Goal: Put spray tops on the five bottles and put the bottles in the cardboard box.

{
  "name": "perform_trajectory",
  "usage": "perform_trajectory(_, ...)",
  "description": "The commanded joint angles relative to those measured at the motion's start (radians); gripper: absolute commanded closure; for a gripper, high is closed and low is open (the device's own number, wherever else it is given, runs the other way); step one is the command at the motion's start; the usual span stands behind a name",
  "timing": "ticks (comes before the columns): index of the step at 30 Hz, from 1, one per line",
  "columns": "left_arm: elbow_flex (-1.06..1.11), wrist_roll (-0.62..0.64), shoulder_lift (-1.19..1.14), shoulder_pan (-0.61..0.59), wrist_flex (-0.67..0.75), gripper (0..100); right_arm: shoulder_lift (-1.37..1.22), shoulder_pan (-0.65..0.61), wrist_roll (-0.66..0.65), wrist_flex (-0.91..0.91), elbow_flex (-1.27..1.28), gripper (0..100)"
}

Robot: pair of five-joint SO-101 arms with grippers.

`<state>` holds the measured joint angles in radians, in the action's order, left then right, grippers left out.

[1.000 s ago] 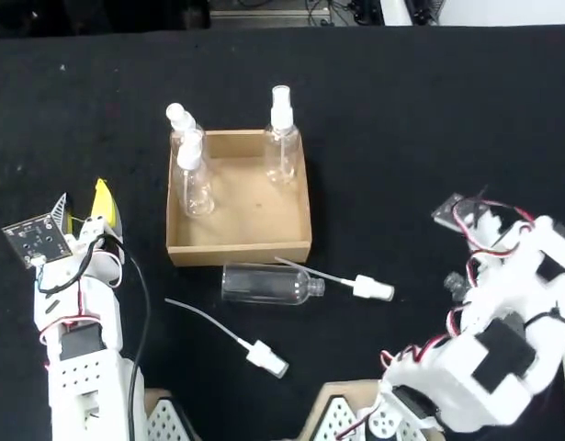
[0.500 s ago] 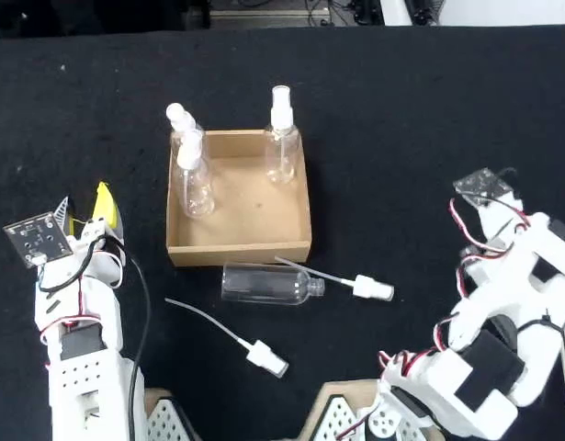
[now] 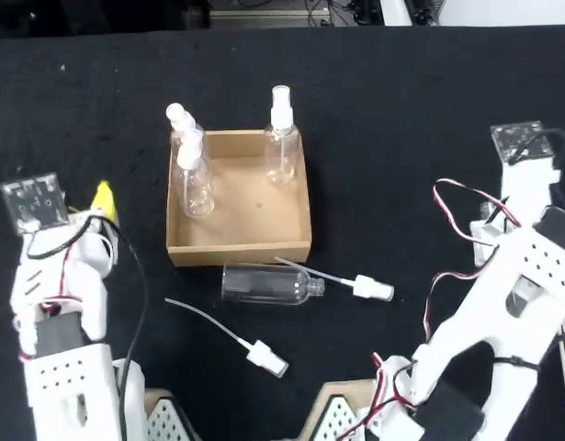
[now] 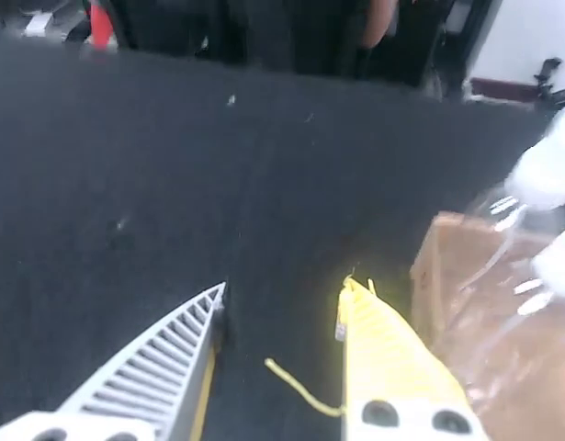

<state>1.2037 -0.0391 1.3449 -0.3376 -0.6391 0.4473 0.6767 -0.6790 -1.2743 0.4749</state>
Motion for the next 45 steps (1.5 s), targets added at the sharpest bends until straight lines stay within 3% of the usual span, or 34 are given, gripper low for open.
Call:
perform_trajectory(1,-0.269,-0.095,0.003,0.065,-0.158,82,0.062,0.037,0.058,0.0,-0.071,98.8)
perform_trajectory(8,-0.383,-0.408,0.002,0.458,-0.391,82,0.07,0.015,0.262,0.084,-0.071,98.8)
perform_trajectory(12,-0.383,-0.482,-0.002,0.653,-0.522,82,0.065,0.046,0.397,0.199,-0.062,98.8)
perform_trajectory(16,-0.383,-0.532,-0.103,0.782,-0.641,82,0.068,0.046,0.486,0.296,-0.038,98.8)
perform_trajectory(21,-0.383,-0.621,-0.356,0.894,-0.712,82,0.061,0.044,0.489,0.305,-0.031,98.8)
perform_trajectory(31,-0.381,-0.674,-0.638,1.142,-0.655,82,0.059,0.183,0.367,0.307,-0.03,98.8)
perform_trajectory(39,-0.292,-0.672,-0.787,1.158,-0.419,82,-0.024,0.27,0.31,0.384,-0.039,98.7)
perform_trajectory(45,-0.28,-0.675,-0.853,1.207,-0.404,82,-0.163,0.316,0.305,0.411,-0.101,98.7)
